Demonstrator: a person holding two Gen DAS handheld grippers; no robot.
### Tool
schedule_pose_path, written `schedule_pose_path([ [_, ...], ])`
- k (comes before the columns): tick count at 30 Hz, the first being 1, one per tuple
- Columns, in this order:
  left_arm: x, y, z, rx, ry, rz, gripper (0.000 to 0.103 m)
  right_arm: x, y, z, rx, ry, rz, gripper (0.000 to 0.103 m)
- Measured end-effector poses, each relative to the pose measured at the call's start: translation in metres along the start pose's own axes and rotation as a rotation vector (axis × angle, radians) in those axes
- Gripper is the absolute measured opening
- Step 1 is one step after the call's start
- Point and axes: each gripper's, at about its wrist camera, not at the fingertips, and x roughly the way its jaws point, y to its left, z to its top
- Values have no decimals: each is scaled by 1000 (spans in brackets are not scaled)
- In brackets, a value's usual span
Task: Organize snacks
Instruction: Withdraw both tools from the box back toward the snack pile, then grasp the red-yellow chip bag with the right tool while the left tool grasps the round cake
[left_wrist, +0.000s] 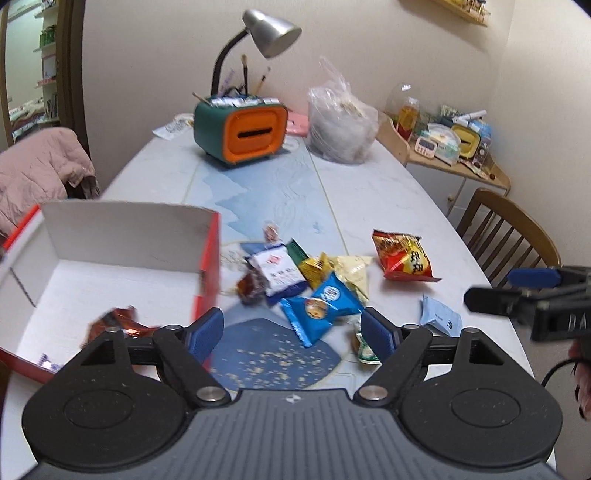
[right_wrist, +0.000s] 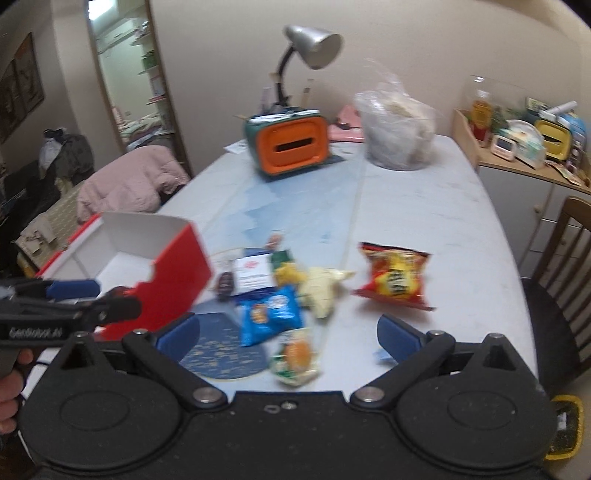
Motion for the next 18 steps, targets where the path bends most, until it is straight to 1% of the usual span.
schedule_pose_path([
  [5,32,-24,0,-13,50,6,81,13,-44,0,45,17,-39,103],
  [9,55,-43,-4,2,85,12,81,31,-74,-1,71,45,-66,102],
  [14,81,-63,-10,5,127,8,81,51,-102,0,110,58,-76,102],
  [18,100,-78,-12,15,151,15,81,70,-119,8,126,68,-80,101],
])
